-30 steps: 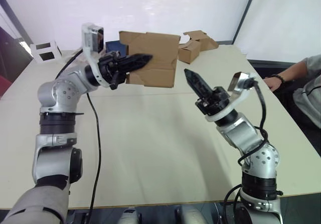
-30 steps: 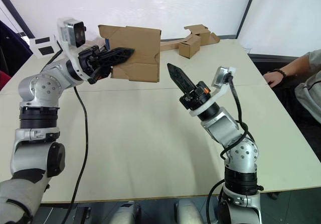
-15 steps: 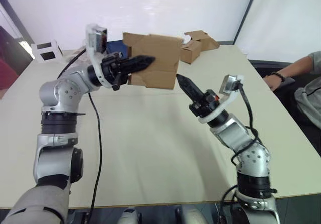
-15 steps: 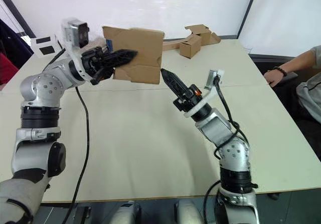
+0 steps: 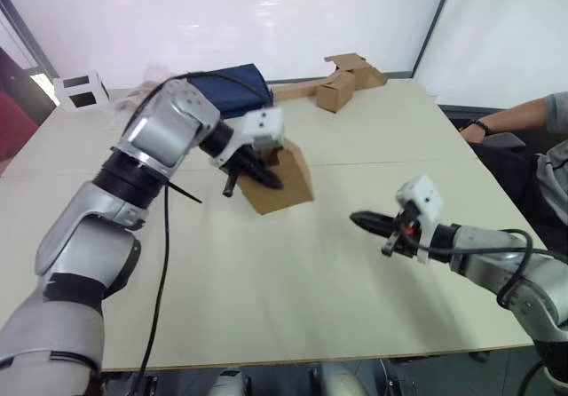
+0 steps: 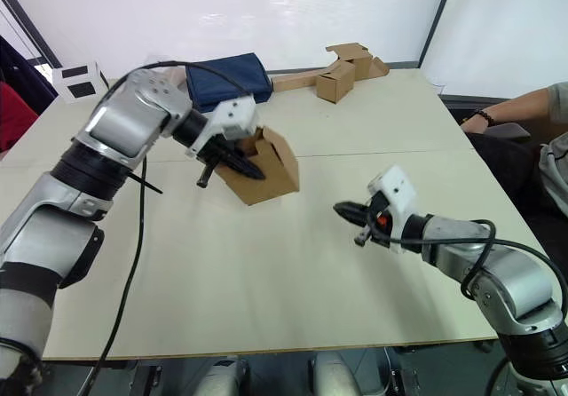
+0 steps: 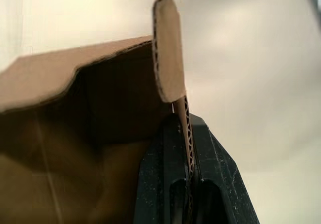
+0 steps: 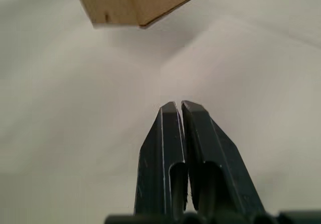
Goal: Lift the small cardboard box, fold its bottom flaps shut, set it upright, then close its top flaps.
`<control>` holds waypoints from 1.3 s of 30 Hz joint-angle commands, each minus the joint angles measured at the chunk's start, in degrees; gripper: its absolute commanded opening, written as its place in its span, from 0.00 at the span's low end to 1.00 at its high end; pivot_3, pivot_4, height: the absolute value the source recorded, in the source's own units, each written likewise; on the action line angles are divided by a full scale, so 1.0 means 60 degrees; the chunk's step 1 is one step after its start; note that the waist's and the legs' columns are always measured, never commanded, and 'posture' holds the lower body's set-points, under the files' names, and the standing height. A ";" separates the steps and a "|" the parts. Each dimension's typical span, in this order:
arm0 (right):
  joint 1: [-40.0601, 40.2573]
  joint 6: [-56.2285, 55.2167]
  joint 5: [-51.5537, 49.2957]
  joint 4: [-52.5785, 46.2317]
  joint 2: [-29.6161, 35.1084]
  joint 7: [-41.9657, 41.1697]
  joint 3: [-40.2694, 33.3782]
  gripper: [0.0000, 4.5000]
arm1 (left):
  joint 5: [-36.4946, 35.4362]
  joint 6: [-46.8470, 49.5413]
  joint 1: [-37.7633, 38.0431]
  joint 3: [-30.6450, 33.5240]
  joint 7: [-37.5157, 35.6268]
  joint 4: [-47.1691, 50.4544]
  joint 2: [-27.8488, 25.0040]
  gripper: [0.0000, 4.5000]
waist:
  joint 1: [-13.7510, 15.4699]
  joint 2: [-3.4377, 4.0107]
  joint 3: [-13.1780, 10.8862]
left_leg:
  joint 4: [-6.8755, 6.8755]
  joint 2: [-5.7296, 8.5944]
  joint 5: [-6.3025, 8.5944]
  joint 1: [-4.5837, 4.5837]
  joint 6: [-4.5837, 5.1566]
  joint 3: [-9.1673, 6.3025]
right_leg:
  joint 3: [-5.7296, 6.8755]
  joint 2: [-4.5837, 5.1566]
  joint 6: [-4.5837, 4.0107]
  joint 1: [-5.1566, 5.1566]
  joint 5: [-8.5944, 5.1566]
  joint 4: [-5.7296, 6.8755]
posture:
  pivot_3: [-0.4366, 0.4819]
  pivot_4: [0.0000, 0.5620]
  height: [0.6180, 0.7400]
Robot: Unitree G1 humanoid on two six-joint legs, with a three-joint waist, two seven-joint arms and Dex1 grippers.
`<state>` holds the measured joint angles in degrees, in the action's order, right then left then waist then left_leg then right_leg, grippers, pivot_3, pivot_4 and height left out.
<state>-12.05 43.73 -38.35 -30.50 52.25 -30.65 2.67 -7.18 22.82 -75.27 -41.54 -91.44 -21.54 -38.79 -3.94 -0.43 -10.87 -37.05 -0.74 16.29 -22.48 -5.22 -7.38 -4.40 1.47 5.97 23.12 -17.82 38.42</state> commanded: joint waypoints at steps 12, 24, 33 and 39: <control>0.0193 0.0505 0.1038 -0.1149 -0.1087 0.0433 0.0393 0.00 | -0.0838 0.0136 -0.1113 -0.0517 -0.0177 0.0176 0.0241 0.25 | 0.0219 -0.0008 -0.0005 | -0.0015 0.0002 0.0001 -0.0005 0.0001 -0.0002 | 0.0005 0.0004 0.0003 -0.0003 0.0000 0.0007 | 0.48 0.27 1.00; -0.0646 -0.0383 0.1790 0.0470 -0.1750 -0.0272 0.0409 0.00 | -0.2723 0.2596 -0.0130 0.3370 0.1340 0.0775 -0.1294 0.25 | 0.0005 0.0002 0.0001 | -0.0017 -0.0006 0.0002 0.0003 0.0004 -0.0004 | 0.0008 -0.0002 0.0003 -0.0005 -0.0003 0.0020 | 0.48 0.27 1.00; -0.1110 -0.1712 0.2713 0.2738 -0.3155 -0.0229 0.0557 0.00 | -0.3002 0.3403 0.6204 0.7973 0.5603 0.3733 -0.1870 0.02 | -0.0012 -0.0007 0.0003 | -0.0016 -0.0016 0.0001 0.0002 0.0002 0.0007 | -0.0004 0.0004 -0.0006 0.0024 -0.0009 0.0049 | 0.48 0.27 1.00; -0.1665 -0.2364 0.3345 0.3825 -0.3810 -0.0598 0.1014 0.00 | -0.2222 0.2950 0.8686 0.7894 0.7609 0.4966 -0.0592 0.02 | 0.0342 -0.0017 0.0008 | -0.0047 0.0000 -0.0003 0.0009 -0.0006 0.0004 | 0.0009 0.0025 -0.0003 -0.0001 -0.0007 0.0072 | 0.48 0.27 1.00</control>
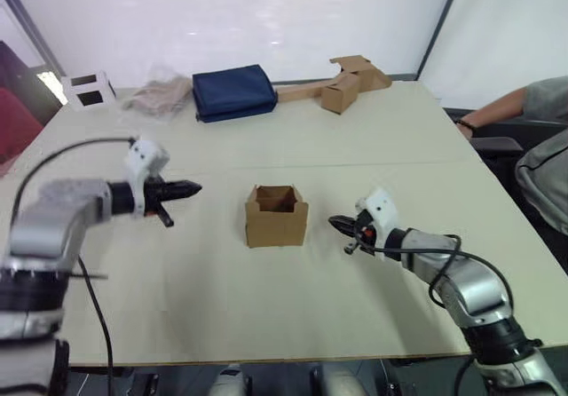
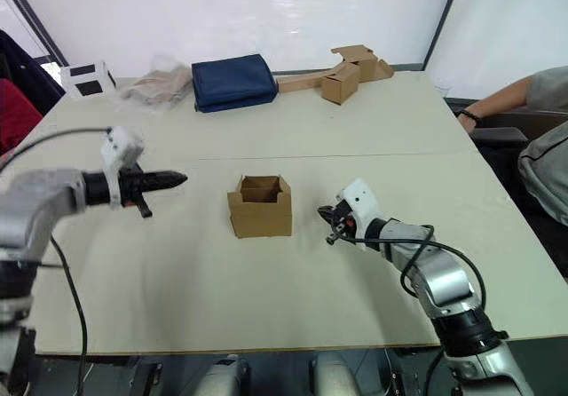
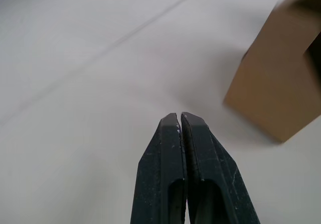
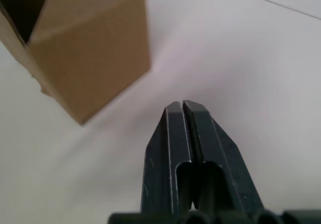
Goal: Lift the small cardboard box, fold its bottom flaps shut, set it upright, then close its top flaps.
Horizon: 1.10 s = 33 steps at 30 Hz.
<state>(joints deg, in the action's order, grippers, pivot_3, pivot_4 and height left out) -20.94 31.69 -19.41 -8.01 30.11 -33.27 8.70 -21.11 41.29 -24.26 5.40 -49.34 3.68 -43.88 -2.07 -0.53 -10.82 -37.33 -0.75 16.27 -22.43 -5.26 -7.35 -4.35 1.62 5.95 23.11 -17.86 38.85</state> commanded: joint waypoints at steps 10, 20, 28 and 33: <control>-0.0312 -0.0530 0.0874 0.0333 -0.0287 -0.0808 0.0594 0.00 | -0.0180 -0.0142 0.1156 -0.0867 0.1591 0.1810 0.2561 0.02 | -0.0050 0.0002 0.0007 | 0.0003 0.0000 0.0000 0.0007 0.0001 0.0007 | -0.0005 -0.0002 -0.0001 0.0004 0.0001 0.0012 | 0.48 0.27 1.00; 0.0557 0.0245 0.0566 -0.1065 -0.0101 -0.1517 0.0770 0.00 | 0.0125 -0.0574 0.1450 -0.1772 0.1001 0.1498 0.2349 0.02 | -0.0068 0.0004 0.0007 | 0.0015 0.0000 0.0001 0.0015 0.0001 0.0007 | -0.0008 -0.0005 -0.0003 0.0006 -0.0001 0.0015 | 0.48 0.27 1.00; 0.1128 0.0630 0.0703 -0.1653 0.0164 -0.1529 0.0592 0.00 | -0.0151 -0.0346 0.1994 -0.1850 0.0464 0.2085 0.2020 0.02 | -0.0073 0.0004 0.0008 | 0.0015 0.0000 0.0001 0.0018 0.0001 0.0007 | -0.0008 -0.0006 -0.0003 0.0002 -0.0001 0.0016 | 0.48 0.27 1.00; 0.1172 0.0575 0.0791 -0.1547 0.0349 -0.1535 0.0415 0.00 | -0.0299 0.0002 0.2005 -0.1819 0.0413 0.2333 0.1917 0.02 | -0.0045 0.0003 0.0008 | 0.0014 0.0000 0.0001 0.0019 0.0001 0.0006 | -0.0007 -0.0005 -0.0003 -0.0003 -0.0001 0.0015 | 0.48 0.27 1.00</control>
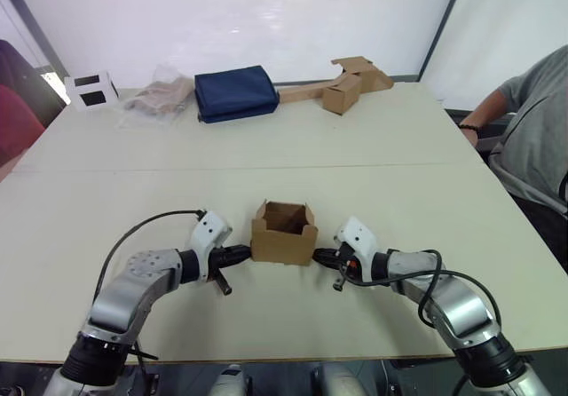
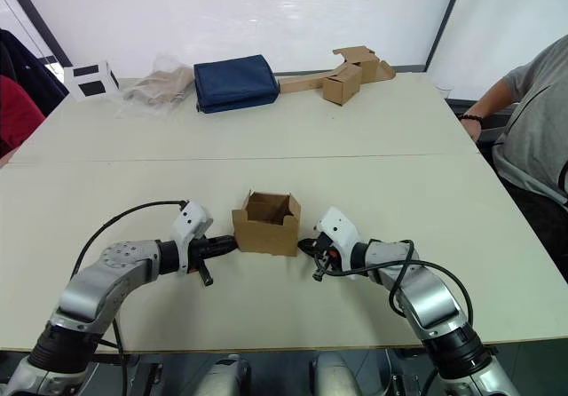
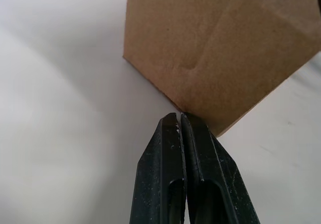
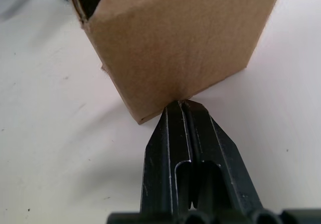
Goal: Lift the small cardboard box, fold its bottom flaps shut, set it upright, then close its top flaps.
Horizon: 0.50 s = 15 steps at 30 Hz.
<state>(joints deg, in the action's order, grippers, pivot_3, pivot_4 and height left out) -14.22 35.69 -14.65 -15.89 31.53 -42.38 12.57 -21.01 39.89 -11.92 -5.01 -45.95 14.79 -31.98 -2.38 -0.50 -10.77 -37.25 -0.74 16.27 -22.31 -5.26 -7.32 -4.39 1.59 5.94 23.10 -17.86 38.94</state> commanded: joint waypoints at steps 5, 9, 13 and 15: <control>0.0175 -0.0522 0.0196 -0.0027 0.0485 -0.0122 -0.0386 0.00 | -0.0322 0.0327 -0.0075 0.0056 -0.0309 0.0553 -0.0469 0.02 | -0.0004 0.0000 0.0000 | -0.0002 0.0000 0.0000 0.0000 0.0000 0.0000 | 0.0000 0.0000 0.0000 -0.0002 0.0000 -0.0001 | 0.48 0.27 1.00; 0.0286 -0.0451 -0.0076 -0.0393 0.1043 -0.0538 -0.0806 0.00 | -0.0382 0.0168 -0.0312 0.0428 -0.0739 0.0169 -0.1094 0.02 | 0.0002 0.0000 0.0000 | 0.0000 0.0000 0.0000 0.0002 0.0000 0.0000 | -0.0001 -0.0001 0.0000 -0.0002 0.0000 -0.0001 | 0.48 0.27 1.00; 0.0246 -0.0354 -0.0391 -0.0683 0.1647 -0.0961 -0.1299 0.00 | -0.0804 0.0348 -0.0719 0.0726 -0.1634 -0.0112 -0.1942 0.02 | -0.0003 -0.0003 -0.0002 | -0.0001 0.0001 0.0000 -0.0001 0.0000 -0.0001 | 0.0002 -0.0001 0.0000 -0.0002 0.0000 -0.0005 | 0.48 0.27 1.00; 0.0187 -0.0010 -0.0989 -0.0934 0.1643 -0.1081 -0.1764 0.00 | -0.1052 0.0460 -0.0925 0.0764 -0.2058 0.0024 -0.2313 0.02 | -0.0027 -0.0001 -0.0001 | 0.0003 -0.0001 0.0001 0.0000 0.0001 0.0000 | 0.0002 -0.0003 0.0000 -0.0002 -0.0001 -0.0006 | 0.48 0.27 1.00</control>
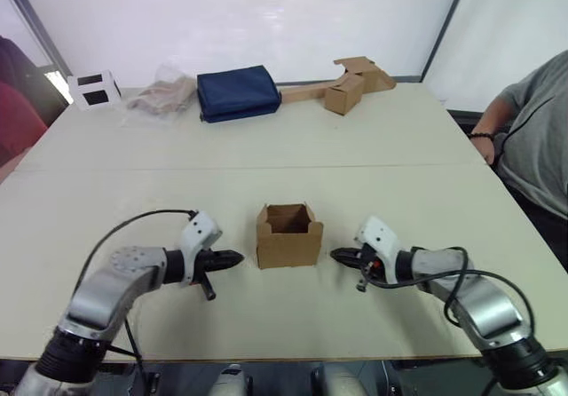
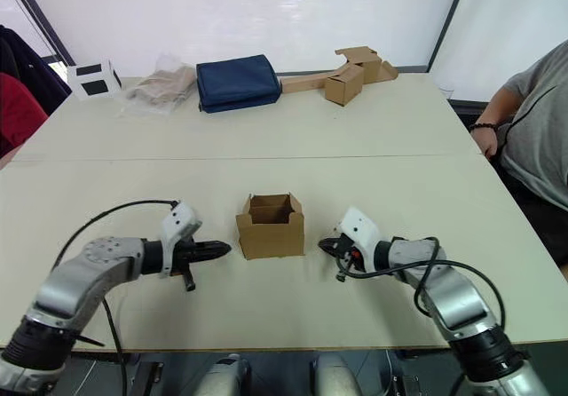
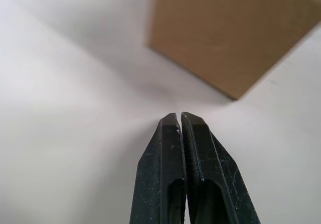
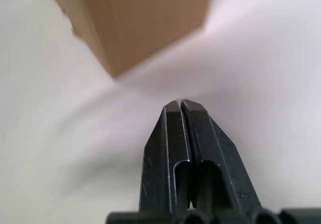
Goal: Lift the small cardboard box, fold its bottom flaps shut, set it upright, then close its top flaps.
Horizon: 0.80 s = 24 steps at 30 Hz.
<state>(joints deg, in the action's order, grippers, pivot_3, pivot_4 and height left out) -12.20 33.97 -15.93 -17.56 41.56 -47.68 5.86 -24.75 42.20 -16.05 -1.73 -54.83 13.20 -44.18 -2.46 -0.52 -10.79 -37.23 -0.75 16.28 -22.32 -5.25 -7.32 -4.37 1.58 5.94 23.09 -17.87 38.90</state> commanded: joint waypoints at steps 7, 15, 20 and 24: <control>-0.1949 0.1068 -0.2140 -0.0526 -0.0928 0.0002 -0.1216 0.00 | -0.1443 0.0654 -0.2071 0.0417 -0.0949 0.0378 -0.0105 0.02 | -0.0006 -0.0004 -0.0002 | -0.0011 -0.0003 -0.0001 0.0001 -0.0002 0.0000 | 0.0002 -0.0005 0.0000 -0.0002 0.0001 0.0013 | 0.48 0.27 1.00; -0.2520 0.0962 -0.2124 -0.0148 -0.1334 -0.0028 -0.0652 0.00 | -0.1391 0.0475 -0.2512 0.0038 -0.0658 0.0321 0.0379 0.02 | -0.0018 -0.0002 -0.0003 | -0.0002 -0.0002 0.0003 -0.0008 0.0006 0.0001 | 0.0002 0.0001 0.0002 0.0001 0.0001 -0.0015 | 0.48 0.27 1.00; -0.2545 0.0636 -0.1727 0.0238 -0.1290 -0.0279 -0.0120 0.00 | -0.0709 -0.0256 -0.2557 -0.0564 -0.0599 -0.0205 0.0626 0.02 | -0.0013 -0.0001 -0.0002 | -0.0001 -0.0002 0.0003 -0.0004 0.0006 0.0002 | 0.0002 -0.0002 0.0001 0.0000 0.0001 -0.0012 | 0.48 0.27 1.00; -0.2574 0.0469 -0.1696 0.0466 -0.1380 -0.0443 0.0065 0.00 | -0.0382 -0.0588 -0.2507 -0.0850 -0.0606 -0.0370 0.0777 0.02 | -0.0015 -0.0002 -0.0002 | -0.0002 -0.0002 0.0003 -0.0006 0.0006 0.0002 | 0.0001 -0.0001 0.0001 0.0002 0.0001 -0.0012 | 0.48 0.27 1.00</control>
<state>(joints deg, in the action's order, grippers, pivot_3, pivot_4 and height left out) -27.03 38.28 -25.95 -14.18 33.69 -49.55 6.04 -27.94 40.50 -30.20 -6.15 -58.49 10.70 -39.78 -2.55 -0.53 -10.80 -37.24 -0.76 16.30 -22.35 -5.21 -7.31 -4.37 1.57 5.94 23.10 -17.87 38.83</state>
